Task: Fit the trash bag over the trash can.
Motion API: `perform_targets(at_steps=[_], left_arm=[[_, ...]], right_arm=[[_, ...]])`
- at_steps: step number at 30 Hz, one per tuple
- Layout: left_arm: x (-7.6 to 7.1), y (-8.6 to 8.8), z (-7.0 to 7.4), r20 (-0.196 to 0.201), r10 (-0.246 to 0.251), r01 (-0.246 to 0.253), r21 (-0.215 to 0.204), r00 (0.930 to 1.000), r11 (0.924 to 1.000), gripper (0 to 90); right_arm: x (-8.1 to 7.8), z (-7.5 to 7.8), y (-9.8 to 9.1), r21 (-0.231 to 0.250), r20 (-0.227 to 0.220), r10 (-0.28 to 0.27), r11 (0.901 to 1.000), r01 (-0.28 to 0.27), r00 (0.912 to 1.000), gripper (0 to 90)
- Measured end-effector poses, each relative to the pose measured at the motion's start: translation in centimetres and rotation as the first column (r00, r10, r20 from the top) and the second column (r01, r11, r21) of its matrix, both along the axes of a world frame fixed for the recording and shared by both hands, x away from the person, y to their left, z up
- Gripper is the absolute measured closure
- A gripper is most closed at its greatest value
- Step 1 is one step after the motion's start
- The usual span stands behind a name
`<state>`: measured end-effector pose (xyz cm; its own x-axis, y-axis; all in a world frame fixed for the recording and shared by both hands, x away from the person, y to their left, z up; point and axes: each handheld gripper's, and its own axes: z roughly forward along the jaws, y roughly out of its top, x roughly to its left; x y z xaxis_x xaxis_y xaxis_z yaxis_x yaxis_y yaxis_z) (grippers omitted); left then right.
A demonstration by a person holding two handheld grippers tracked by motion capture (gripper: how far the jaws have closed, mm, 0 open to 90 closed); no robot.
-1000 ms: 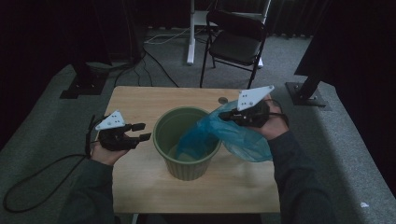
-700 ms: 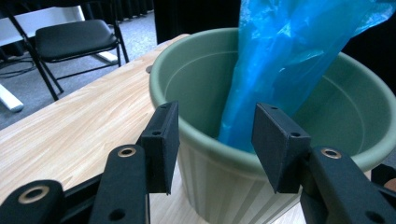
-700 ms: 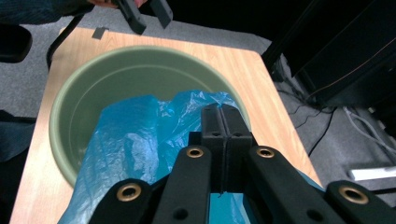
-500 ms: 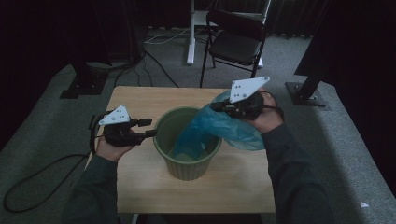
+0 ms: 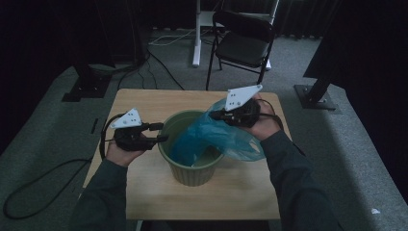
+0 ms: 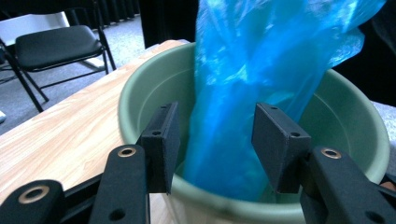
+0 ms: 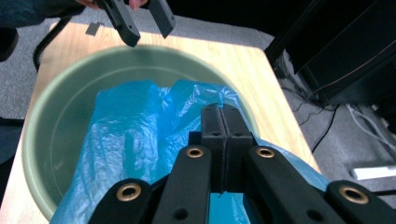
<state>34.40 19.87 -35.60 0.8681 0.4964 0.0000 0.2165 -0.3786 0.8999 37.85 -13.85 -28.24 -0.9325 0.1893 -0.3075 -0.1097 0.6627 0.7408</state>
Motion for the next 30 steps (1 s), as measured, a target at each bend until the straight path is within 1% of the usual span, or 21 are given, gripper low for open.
perform_targets(at_steps=[3, 6, 9, 12, 14, 17, 18, 22, 23, 26, 28, 30], left_arm=[[0.1, -0.7, 0.1, -0.001, -0.02, 0.02, 0.001, 0.9998, 0.9998, 51.4], [0.2, -1.6, 0.2, -0.001, -0.044, 0.044, 0.017, 0.999, 0.9989, 51.2], [0.2, -2.5, 0.4, 0.0, -0.075, 0.075, 0.028, 0.9972, 0.9968, 50.8], [0.0, -3.3, 0.7, 0.01, -0.098, 0.098, 0.036, 0.9951, 0.9946, 49.9], [-0.2, -3.8, 0.9, 0.016, -0.111, 0.11, 0.043, 0.9937, 0.993, 49.0], [-0.4, -4.2, 1.1, 0.026, -0.118, 0.117, 0.043, 0.9927, 0.9922, 46.9], [-0.7, -4.6, 1.2, 0.036, -0.118, 0.116, 0.048, 0.9924, 0.9921, 46.9], [-0.9, -5.5, 1.5, 0.034, -0.135, 0.133, 0.06, 0.9902, 0.9892, 45.7], [-0.9, -5.7, 1.5, 0.03, -0.136, 0.134, 0.06, 0.9902, 0.9891, 45.8], [-0.9, -6.4, 1.8, 0.034, -0.135, 0.132, 0.073, 0.9902, 0.9885, 46.0], [-0.6, -7.0, 2.0, 0.033, -0.128, 0.125, 0.084, 0.9912, 0.9886, 48.0], [-0.4, -7.5, 2.1, 0.037, -0.115, 0.111, 0.093, 0.9927, 0.9895, 53.8]], right_arm=[[0.1, -0.8, 0.1, 0.003, -0.025, 0.002, 1.0, -0.002, 0.9997, 89.7], [0.1, -1.5, 0.3, 0.008, -0.042, 0.012, 0.9999, -0.011, 0.9991, 89.7], [0.0, -1.9, 0.5, -0.004, -0.042, 0.003, 1.0, -0.003, 0.9991, 89.6], [0.1, -2.0, 0.8, 0.006, -0.038, -0.007, 1.0, 0.008, 0.9993, 89.7], [0.2, -2.0, 0.9, 0.012, -0.043, -0.02, 0.9997, 0.021, 0.9989, 89.7], [0.3, -2.1, 1.0, 0.012, -0.044, -0.034, 0.9993, 0.035, 0.9984, 89.7], [0.3, -2.2, 1.0, 0.012, -0.045, -0.037, 0.9992, 0.038, 0.9983, 89.7], [0.3, -2.3, 1.3, 0.014, -0.049, -0.044, 0.9989, 0.045, 0.9978, 89.7], [0.3, -2.3, 1.4, 0.014, -0.049, -0.043, 0.999, 0.044, 0.9979, 89.7], [0.4, -2.4, 1.4, 0.02, -0.053, -0.047, 0.9986, 0.048, 0.9975, 89.7], [0.4, -2.4, 1.5, 0.029, -0.057, -0.045, 0.9985, 0.047, 0.9973, 89.7], [0.3, -2.4, 1.6, 0.034, -0.066, -0.044, 0.9983, 0.046, 0.9969, 89.7]])
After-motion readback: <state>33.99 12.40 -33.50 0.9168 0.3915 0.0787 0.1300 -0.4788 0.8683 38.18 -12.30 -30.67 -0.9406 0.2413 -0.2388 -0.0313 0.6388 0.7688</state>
